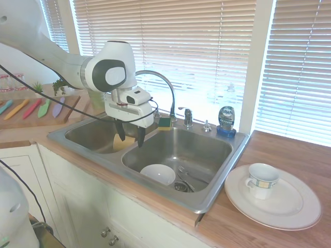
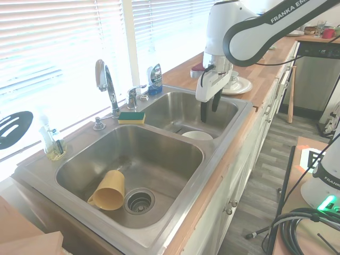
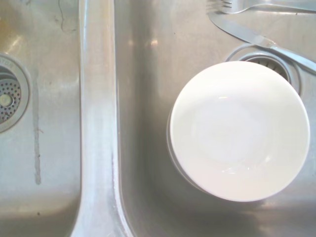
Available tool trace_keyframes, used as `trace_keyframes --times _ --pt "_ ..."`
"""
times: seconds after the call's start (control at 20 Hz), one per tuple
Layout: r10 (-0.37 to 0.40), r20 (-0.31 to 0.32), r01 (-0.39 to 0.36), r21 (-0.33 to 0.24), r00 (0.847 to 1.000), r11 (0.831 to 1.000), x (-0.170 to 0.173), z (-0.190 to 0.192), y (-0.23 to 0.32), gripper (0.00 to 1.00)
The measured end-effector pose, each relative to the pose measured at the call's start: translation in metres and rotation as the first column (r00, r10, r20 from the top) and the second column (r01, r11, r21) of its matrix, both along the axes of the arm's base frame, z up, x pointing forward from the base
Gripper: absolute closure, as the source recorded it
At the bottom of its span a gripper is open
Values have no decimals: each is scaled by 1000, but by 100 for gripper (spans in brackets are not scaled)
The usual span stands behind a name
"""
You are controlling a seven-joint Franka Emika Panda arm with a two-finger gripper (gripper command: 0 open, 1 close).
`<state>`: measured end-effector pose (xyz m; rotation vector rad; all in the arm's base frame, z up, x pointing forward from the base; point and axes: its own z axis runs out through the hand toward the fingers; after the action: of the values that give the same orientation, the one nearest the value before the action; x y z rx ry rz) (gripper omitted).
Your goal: Turn on the faucet
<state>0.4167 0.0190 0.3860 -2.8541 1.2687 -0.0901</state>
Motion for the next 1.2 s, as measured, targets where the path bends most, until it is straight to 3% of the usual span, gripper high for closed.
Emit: trace_keyframes --times 0.15,0.2,1.2 --pt "0 -16 0 -3 1000 1000 1 -7 0 0" --pt "-1 -18 1 -4 1000 1000 2 -8 -1 100" --pt "-15 -14 15 -7 1000 1000 3 -8 -7 100"
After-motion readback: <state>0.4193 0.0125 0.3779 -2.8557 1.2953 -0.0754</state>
